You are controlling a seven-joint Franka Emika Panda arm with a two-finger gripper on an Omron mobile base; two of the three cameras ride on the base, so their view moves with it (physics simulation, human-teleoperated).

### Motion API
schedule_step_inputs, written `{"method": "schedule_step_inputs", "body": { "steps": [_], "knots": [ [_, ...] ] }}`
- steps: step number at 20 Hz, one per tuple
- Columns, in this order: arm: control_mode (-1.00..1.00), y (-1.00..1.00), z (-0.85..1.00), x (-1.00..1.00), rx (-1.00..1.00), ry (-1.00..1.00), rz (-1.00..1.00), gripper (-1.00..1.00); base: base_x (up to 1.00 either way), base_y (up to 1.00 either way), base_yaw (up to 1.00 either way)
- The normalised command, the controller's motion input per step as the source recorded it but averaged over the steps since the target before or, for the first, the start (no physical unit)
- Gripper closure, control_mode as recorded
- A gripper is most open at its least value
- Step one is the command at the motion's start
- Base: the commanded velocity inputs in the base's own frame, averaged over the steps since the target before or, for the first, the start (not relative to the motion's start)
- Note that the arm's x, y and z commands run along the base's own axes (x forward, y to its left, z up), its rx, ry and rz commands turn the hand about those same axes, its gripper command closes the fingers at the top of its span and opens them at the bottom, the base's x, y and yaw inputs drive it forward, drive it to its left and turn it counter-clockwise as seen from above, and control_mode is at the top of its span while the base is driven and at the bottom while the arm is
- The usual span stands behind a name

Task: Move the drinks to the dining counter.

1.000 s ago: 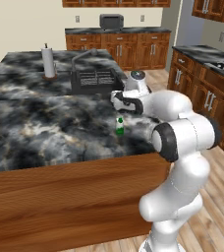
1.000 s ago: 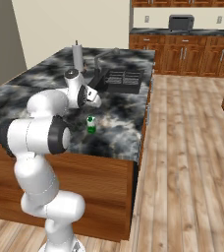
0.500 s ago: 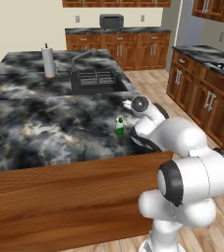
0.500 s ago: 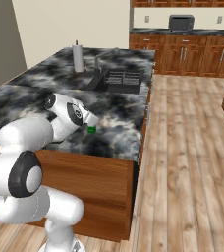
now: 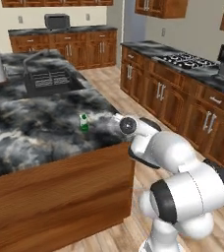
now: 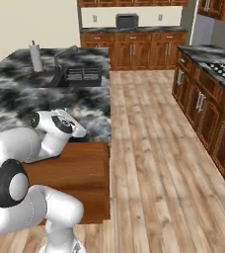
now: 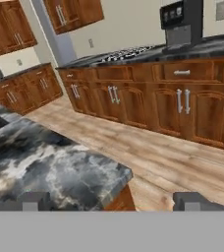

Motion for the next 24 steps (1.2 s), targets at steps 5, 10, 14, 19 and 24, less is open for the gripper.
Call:
{"method": "schedule_step_inputs", "body": {
  "steps": [5,10,14,19,24],
  "knots": [
    [1.0,0.0,0.0,0.0,0.0,0.0,0.0,-1.0,-0.34,0.04,-0.97],
    [1.0,0.0,0.0,0.0,0.0,0.0,0.0,-1.0,-0.1,0.01,-1.0],
    [1.0,0.0,0.0,0.0,0.0,0.0,0.0,-1.0,0.0,0.0,-1.0],
    [1.0,0.0,0.0,0.0,0.0,0.0,0.0,-1.0,0.0,0.0,-1.0],
    [1.0,0.0,0.0,0.0,0.0,0.0,0.0,-1.0,0.0,0.03,-1.0]
  ]
}}
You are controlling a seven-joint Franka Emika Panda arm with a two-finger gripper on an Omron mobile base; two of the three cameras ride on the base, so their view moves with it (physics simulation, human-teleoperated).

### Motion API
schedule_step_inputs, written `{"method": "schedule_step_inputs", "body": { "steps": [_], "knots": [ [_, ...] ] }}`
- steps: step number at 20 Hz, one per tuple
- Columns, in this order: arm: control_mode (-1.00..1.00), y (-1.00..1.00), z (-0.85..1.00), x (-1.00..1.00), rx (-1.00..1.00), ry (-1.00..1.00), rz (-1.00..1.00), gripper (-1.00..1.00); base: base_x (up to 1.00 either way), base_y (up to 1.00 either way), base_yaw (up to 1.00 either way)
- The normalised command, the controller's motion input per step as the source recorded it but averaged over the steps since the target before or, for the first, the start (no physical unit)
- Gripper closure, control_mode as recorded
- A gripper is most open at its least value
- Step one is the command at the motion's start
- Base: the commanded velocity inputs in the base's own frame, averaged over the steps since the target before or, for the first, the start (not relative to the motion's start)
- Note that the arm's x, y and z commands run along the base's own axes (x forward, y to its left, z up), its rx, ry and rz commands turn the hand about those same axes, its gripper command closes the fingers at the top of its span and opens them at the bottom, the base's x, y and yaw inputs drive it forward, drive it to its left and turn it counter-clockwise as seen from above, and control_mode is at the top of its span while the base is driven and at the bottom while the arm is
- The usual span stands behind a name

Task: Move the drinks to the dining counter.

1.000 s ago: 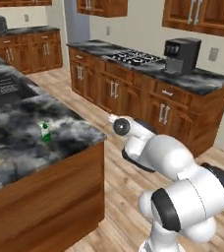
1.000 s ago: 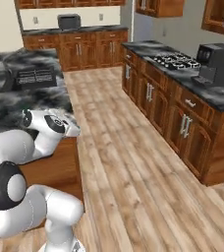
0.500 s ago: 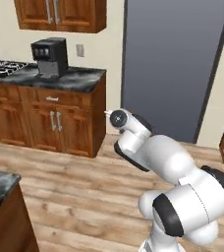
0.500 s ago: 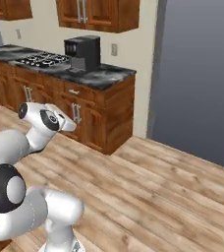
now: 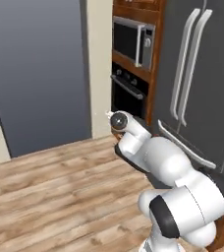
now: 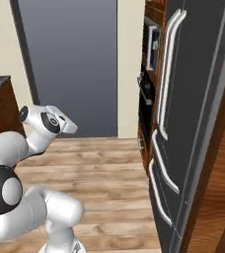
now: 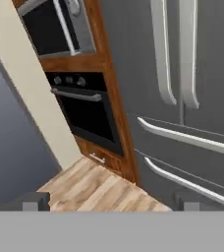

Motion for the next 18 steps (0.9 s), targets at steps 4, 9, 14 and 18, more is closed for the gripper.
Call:
{"method": "schedule_step_inputs", "body": {
  "steps": [4,9,14,18],
  "knots": [
    [1.0,0.0,0.0,0.0,0.0,0.0,0.0,-1.0,0.0,0.21,-0.96],
    [1.0,0.0,0.0,0.0,0.0,0.0,0.0,-1.0,-0.11,0.44,-0.87],
    [1.0,0.0,0.0,0.0,0.0,0.0,0.0,-1.0,-0.29,-0.04,-0.89],
    [1.0,0.0,0.0,0.0,0.0,0.0,0.0,-1.0,-0.39,-0.54,-0.6]
  ]
}}
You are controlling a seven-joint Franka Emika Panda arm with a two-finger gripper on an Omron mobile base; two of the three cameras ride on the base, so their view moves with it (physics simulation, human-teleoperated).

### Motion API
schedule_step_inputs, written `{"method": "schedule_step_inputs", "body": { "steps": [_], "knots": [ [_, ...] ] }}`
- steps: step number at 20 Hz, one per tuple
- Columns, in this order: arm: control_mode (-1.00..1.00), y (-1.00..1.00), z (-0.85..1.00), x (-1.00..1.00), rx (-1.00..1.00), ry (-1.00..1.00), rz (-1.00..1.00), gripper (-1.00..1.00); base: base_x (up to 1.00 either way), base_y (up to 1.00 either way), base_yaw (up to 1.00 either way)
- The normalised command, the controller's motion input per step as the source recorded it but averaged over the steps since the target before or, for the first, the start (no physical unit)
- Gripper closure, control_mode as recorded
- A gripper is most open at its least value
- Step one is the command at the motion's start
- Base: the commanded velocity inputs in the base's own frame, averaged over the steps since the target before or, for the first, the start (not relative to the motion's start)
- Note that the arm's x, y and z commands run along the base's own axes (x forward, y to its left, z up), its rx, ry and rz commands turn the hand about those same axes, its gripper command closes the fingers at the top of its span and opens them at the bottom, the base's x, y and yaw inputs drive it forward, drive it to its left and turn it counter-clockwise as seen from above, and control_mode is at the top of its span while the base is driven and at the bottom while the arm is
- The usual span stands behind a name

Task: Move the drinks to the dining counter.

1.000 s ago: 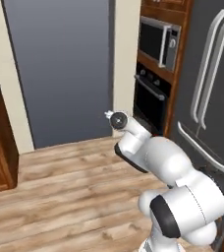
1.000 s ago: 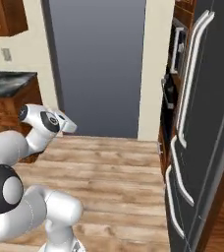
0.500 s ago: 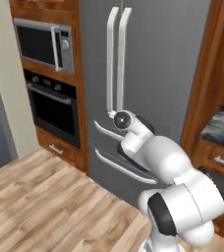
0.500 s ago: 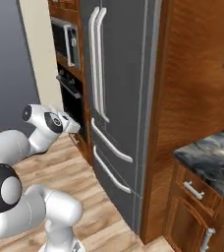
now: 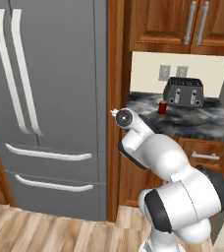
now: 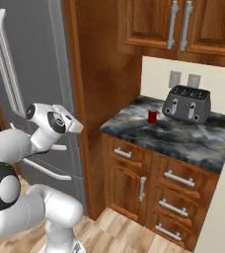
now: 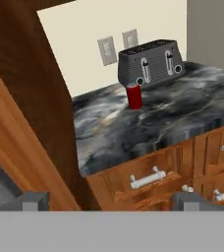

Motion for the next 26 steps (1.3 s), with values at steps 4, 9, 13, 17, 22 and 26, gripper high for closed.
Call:
{"method": "schedule_step_inputs", "body": {
  "steps": [4,9,13,17,22,26],
  "knots": [
    [1.0,0.0,0.0,0.0,0.0,0.0,0.0,-1.0,-0.15,-0.48,-0.43],
    [1.0,0.0,0.0,0.0,0.0,0.0,0.0,-1.0,0.1,-0.05,-0.03],
    [1.0,0.0,0.0,0.0,0.0,0.0,0.0,-1.0,0.61,-0.01,-0.03],
    [1.0,0.0,0.0,0.0,0.0,0.0,0.0,-1.0,0.41,0.0,-0.35],
    [1.0,0.0,0.0,0.0,0.0,0.0,0.0,-1.0,0.06,0.0,-0.32],
    [1.0,0.0,0.0,0.0,0.0,0.0,0.0,-1.0,0.0,0.0,-0.01]
  ]
}}
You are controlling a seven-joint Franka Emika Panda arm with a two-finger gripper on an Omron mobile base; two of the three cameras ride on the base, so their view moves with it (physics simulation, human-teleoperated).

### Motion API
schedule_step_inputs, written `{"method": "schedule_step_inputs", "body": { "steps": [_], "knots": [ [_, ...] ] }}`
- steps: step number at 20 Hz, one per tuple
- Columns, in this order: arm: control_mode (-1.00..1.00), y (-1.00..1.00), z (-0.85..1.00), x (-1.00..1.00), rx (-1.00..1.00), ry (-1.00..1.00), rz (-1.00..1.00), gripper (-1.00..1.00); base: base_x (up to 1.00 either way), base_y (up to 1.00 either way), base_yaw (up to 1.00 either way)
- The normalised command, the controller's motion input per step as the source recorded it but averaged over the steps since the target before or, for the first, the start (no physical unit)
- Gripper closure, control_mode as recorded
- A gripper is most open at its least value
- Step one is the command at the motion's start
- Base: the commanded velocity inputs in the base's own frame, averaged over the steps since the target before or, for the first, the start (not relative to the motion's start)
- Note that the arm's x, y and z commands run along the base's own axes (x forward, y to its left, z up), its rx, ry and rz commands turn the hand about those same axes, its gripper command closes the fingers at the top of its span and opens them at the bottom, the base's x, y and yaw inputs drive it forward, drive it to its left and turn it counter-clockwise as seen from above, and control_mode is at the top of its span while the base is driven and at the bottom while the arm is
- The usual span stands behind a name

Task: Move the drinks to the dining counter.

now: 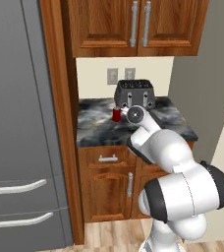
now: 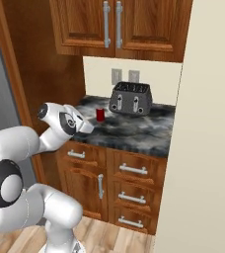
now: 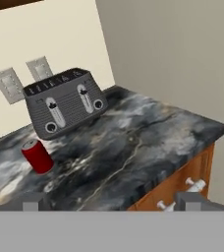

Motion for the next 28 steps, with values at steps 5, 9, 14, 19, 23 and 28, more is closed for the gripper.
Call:
{"method": "schedule_step_inputs", "body": {
  "steps": [5,9,14,19,23,28],
  "knots": [
    [1.0,0.0,0.0,0.0,0.0,0.0,0.0,-1.0,0.33,0.2,-0.04],
    [1.0,0.0,0.0,0.0,0.0,0.0,0.0,-1.0,0.6,0.11,-0.05],
    [1.0,0.0,0.0,0.0,0.0,0.0,0.0,-1.0,0.5,0.12,-0.02],
    [1.0,0.0,0.0,0.0,0.0,0.0,0.0,-1.0,0.37,0.29,-0.01],
    [1.0,0.0,0.0,0.0,0.0,0.0,0.0,-1.0,0.45,0.55,-0.09],
    [1.0,0.0,0.0,0.0,0.0,0.0,0.0,-1.0,0.29,0.49,-0.23]
  ]
}}
